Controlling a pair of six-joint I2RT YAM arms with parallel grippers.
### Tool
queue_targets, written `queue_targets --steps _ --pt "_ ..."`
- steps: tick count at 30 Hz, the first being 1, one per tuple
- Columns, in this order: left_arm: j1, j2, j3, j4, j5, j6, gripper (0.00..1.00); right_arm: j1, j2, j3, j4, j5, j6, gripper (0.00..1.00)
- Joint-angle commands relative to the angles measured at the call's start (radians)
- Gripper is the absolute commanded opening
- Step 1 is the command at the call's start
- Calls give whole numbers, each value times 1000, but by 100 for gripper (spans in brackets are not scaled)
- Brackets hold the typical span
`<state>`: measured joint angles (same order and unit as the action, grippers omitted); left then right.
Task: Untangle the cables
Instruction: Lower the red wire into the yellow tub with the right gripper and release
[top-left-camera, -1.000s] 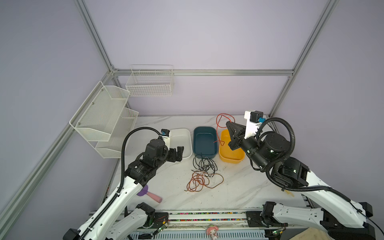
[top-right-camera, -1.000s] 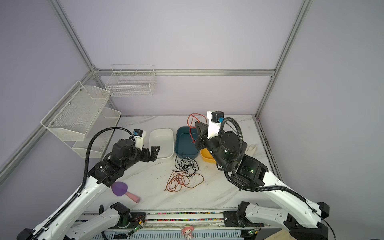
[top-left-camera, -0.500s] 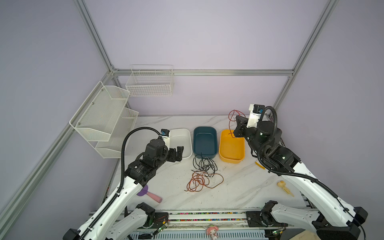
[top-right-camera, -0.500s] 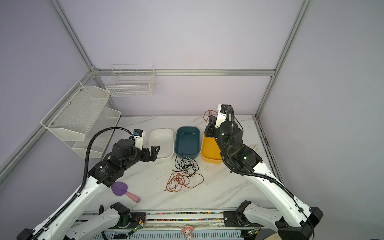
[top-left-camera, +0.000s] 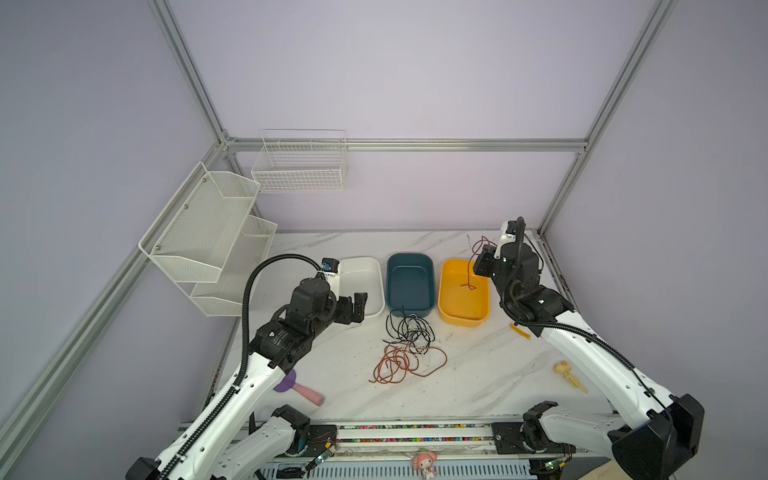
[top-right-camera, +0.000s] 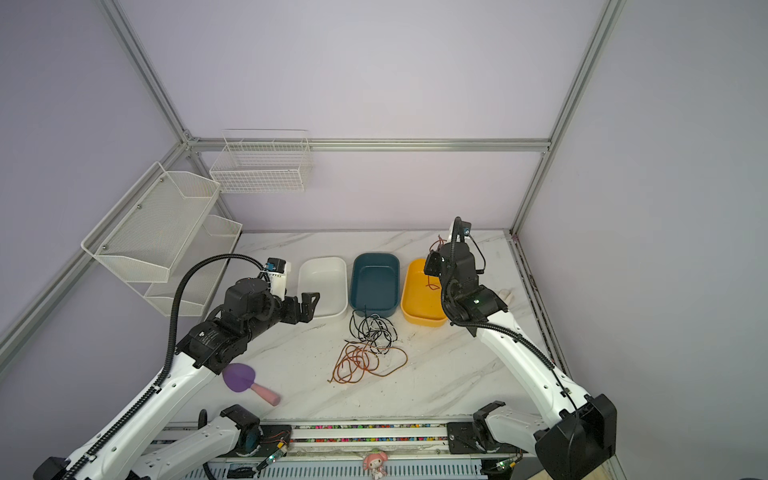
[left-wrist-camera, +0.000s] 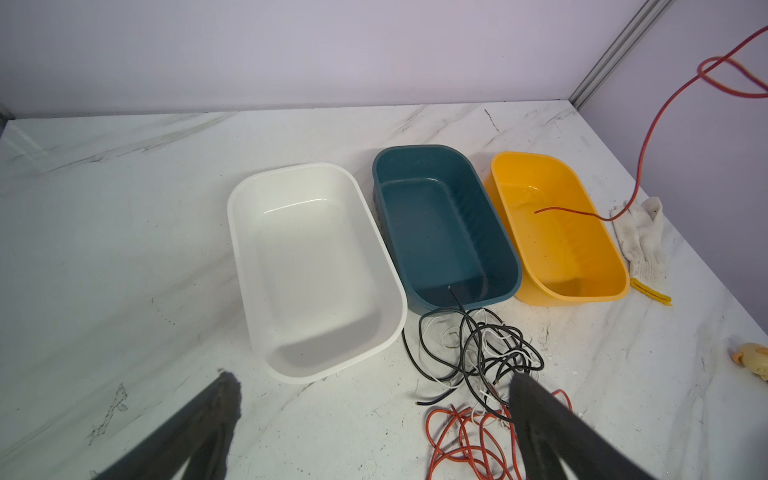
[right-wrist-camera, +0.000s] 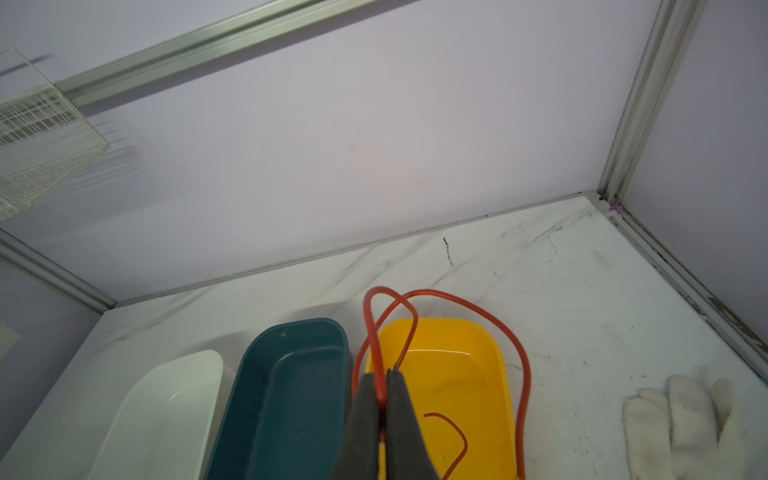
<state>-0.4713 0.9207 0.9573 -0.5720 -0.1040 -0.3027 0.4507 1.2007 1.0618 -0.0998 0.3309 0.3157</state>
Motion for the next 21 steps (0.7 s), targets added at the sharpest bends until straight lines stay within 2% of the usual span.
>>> queue_targets --steps 1,9,21 --pt "6 -7 -1 6 13 10 100 -28 29 -40 95 -45 43 0" --pt "5 -5 0 6 13 10 100 -61 137 -142 196 -163 114 0" --pt "5 8 2 4 23 13 100 -63 281 -242 280 -232 208 0"
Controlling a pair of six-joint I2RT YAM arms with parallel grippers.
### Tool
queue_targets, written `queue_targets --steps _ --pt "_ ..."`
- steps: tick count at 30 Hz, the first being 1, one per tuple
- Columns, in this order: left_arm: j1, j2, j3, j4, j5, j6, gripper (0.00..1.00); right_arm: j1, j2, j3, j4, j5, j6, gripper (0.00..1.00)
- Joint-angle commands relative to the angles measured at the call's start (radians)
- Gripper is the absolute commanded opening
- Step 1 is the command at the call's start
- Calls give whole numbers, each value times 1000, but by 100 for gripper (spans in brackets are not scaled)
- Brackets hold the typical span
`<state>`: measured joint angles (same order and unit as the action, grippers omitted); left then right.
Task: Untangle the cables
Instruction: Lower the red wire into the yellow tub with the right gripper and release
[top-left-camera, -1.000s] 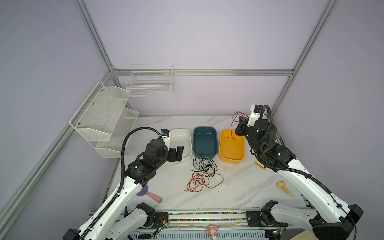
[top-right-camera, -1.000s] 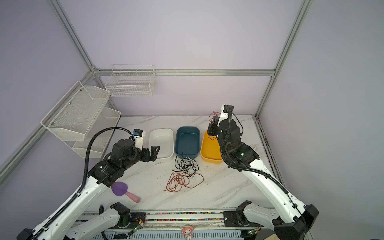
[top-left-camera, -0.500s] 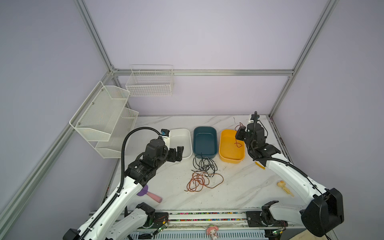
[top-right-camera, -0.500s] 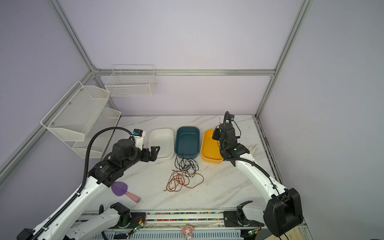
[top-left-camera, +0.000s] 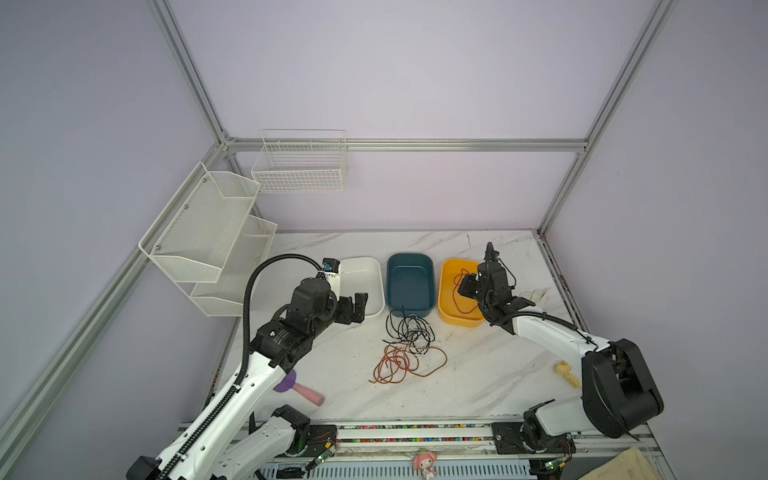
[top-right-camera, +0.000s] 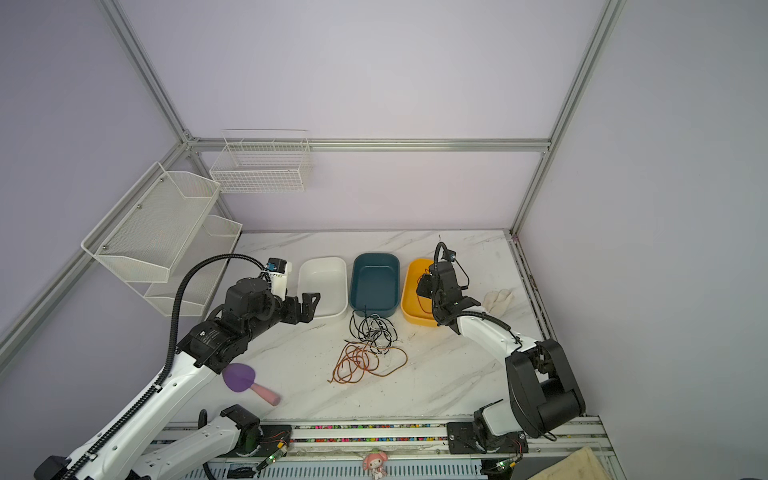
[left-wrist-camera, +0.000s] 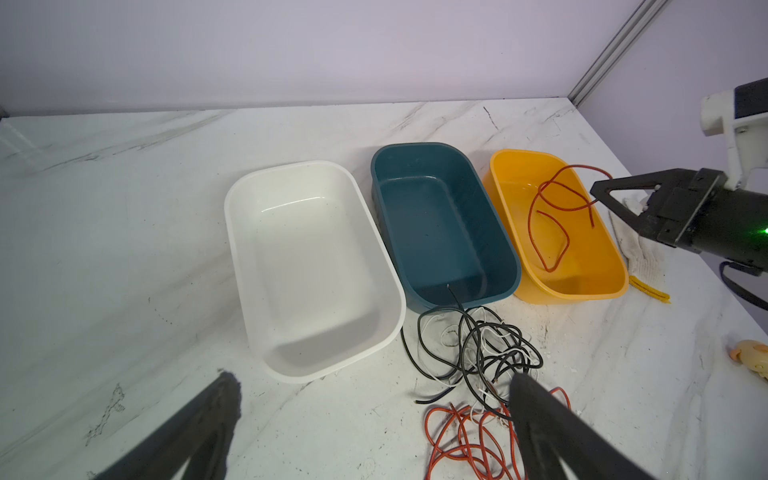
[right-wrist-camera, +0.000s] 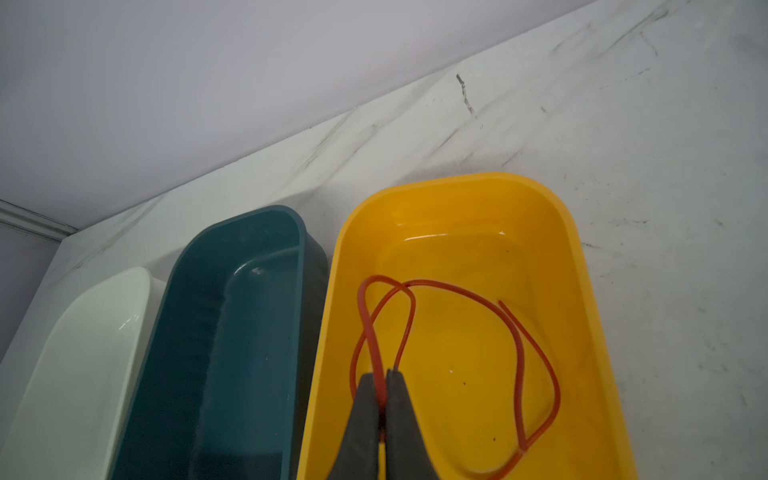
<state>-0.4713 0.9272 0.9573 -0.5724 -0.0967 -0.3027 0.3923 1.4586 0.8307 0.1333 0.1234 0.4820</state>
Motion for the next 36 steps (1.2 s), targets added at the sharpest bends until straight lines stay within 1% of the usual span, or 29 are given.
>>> queue_targets --steps 1,11,14,16,20,24,28,31,34,36 --pt "5 1 1 5 17 13 100 -5 33 -13 51 -31 45 0" --pt "5 7 4 3 23 14 100 -8 69 -14 45 -58 72 0" --pt "5 10 4 3 25 14 100 -9 59 -19 40 -59 75 2" --pt "5 13 4 3 26 14 100 -13 43 -22 37 -55 76 5" --pt "5 21 5 3 34 13 100 -19 10 -14 12 -53 81 18" --pt "5 28 5 5 61 -1 100 -21 -5 1 -8 -53 79 26" --pt "-4 36 1 3 105 -32 100 -22 -30 4 -25 -52 77 31" --pt "-13 39 -19 3 142 -78 100 -26 -62 6 -36 -52 73 35" --pt "-33 42 -43 4 169 -141 100 -26 -80 12 -52 -69 70 37" --pt "-60 48 -66 17 197 -169 100 -26 -114 15 -56 -90 67 42"
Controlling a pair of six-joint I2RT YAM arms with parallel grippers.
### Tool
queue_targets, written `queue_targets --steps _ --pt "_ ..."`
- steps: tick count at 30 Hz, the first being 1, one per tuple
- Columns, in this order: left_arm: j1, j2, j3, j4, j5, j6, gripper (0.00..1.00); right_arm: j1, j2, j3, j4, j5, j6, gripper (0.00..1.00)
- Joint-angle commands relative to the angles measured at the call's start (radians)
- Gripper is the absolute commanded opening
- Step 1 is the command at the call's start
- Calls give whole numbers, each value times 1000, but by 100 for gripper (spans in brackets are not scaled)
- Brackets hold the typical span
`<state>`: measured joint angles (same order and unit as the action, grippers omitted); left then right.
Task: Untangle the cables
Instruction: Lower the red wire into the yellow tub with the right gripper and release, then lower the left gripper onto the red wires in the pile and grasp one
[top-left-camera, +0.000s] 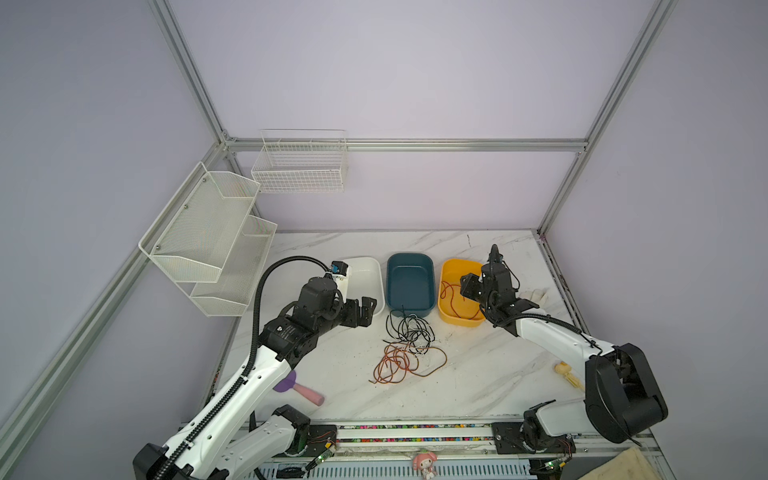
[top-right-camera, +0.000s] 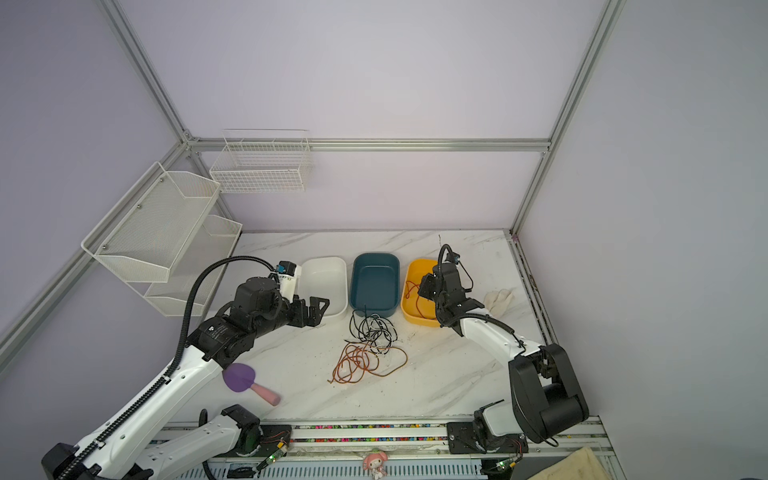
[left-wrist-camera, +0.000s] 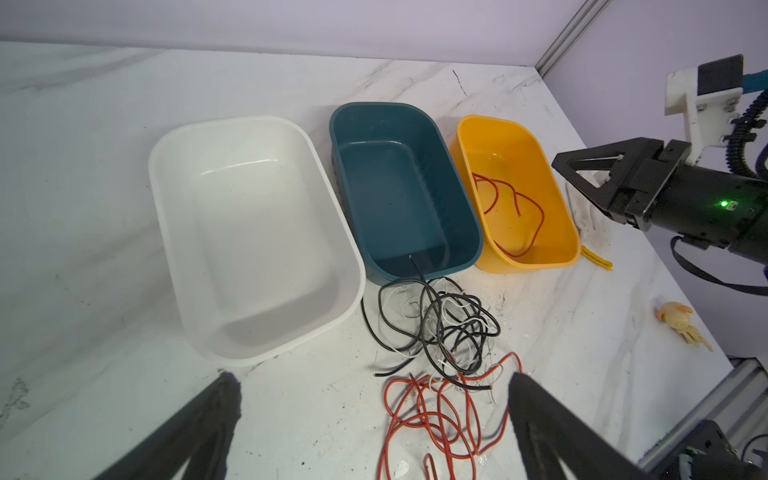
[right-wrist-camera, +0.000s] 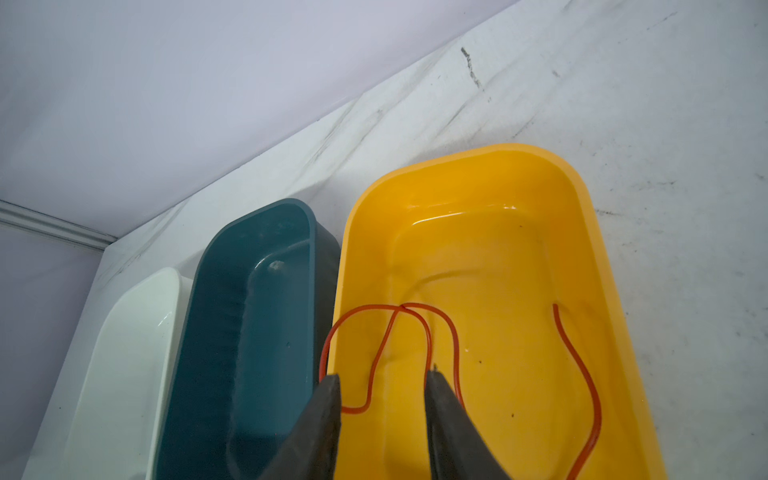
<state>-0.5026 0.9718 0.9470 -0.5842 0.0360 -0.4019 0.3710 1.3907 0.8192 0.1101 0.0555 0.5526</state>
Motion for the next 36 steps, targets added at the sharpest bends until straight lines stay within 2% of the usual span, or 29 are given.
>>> queue_targets --steps 1,7,13,17,27,36 --pt "-50 9 -64 31 59 -83 100 -4 -57 28 -37 -31 -6 44" --pt "-158 16 -155 68 44 -153 100 -4 -134 37 -64 -75 -43 59" --pt "-212 13 -245 93 21 -201 98 -3 -174 26 -75 -102 -76 67" --pt "-234 41 -269 126 22 -211 89 -4 -175 9 -73 -125 -105 69" --pt "-275 169 -239 137 17 -175 53 -3 -206 -42 -33 -175 -113 72" --pt "-295 234 -227 136 4 -165 41 -4 -204 -53 -20 -180 -115 72"
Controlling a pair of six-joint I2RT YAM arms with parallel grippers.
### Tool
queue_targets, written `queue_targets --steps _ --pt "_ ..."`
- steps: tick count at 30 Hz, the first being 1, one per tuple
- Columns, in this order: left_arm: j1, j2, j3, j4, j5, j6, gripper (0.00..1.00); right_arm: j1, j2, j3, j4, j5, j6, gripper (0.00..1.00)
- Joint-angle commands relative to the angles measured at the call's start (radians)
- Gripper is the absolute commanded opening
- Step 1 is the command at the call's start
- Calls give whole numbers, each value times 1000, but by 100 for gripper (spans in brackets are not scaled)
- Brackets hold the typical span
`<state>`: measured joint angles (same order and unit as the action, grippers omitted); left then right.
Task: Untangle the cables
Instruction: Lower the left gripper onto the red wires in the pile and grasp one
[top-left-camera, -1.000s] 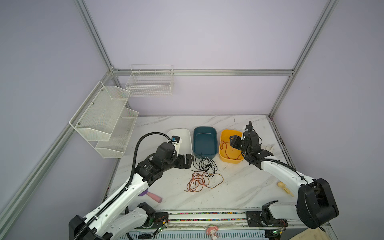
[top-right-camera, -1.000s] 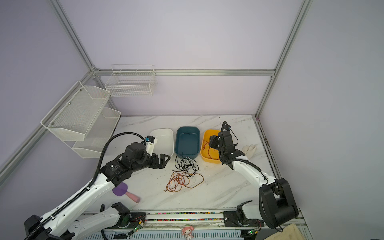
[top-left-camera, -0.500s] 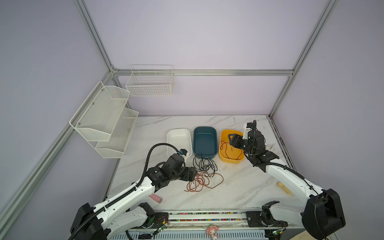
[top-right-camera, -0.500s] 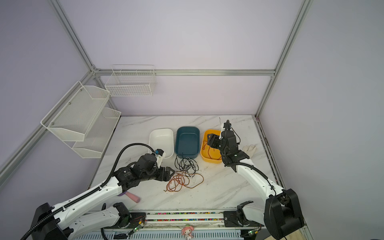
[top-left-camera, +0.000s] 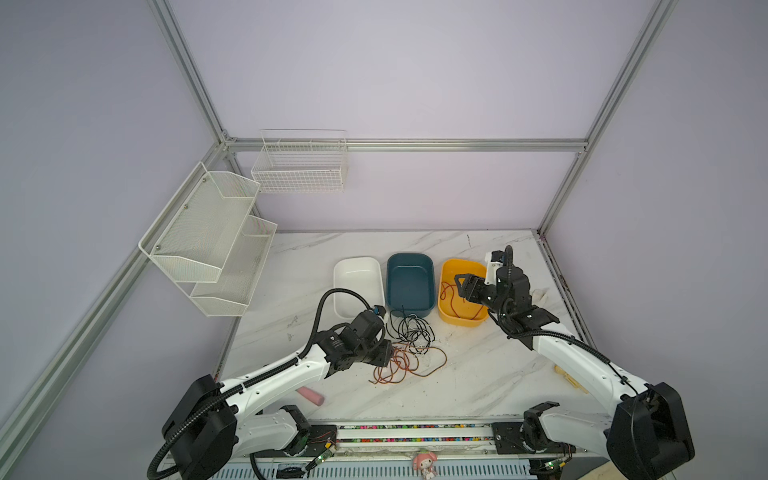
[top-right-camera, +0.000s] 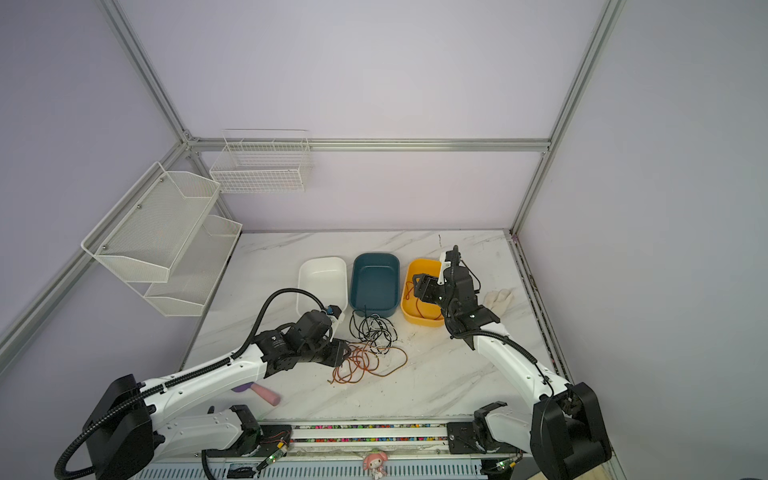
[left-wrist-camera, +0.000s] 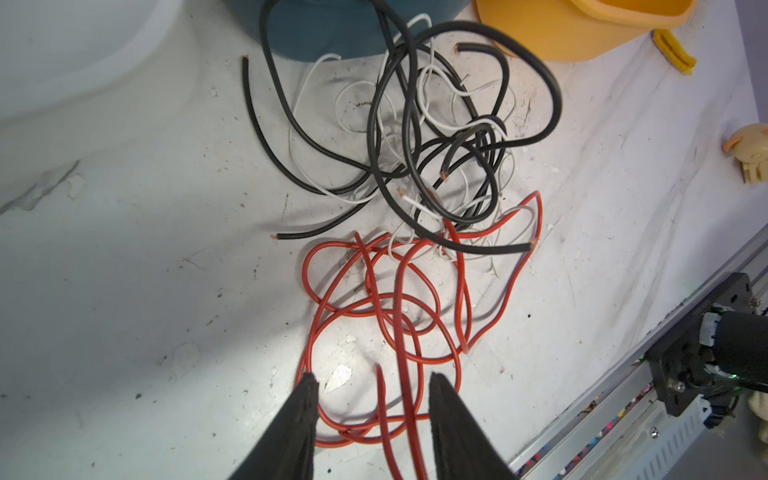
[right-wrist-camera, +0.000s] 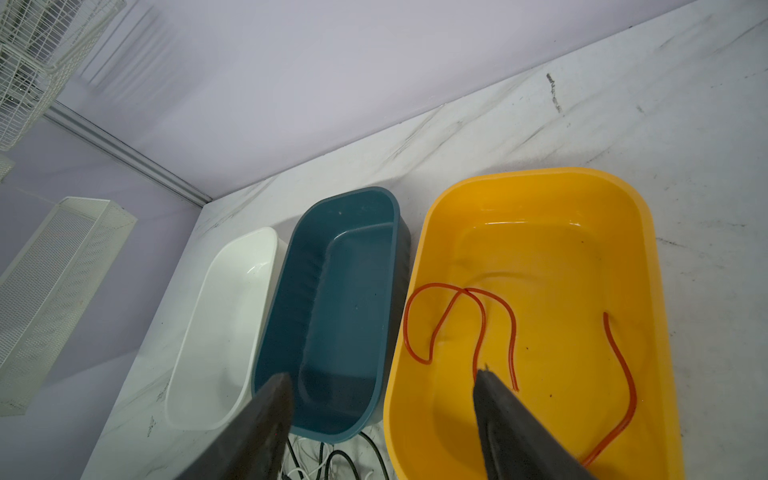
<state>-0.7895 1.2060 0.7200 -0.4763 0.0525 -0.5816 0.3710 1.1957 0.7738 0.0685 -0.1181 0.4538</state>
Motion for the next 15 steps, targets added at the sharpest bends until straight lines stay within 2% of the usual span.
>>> queue_targets --steps 1,8,13,15 --pt "-9 3 3 28 -15 16 40 -4 -8 -8 24 -8 -17 72" --pt "-14 6 16 28 -23 16 25 -4 2 -19 32 -19 -13 72" --pt "-20 0 24 28 -28 16 10 -4 -3 -30 40 -29 -14 72" --pt "-22 -5 31 25 -26 17 6 -4 -6 -29 41 -38 -15 72"
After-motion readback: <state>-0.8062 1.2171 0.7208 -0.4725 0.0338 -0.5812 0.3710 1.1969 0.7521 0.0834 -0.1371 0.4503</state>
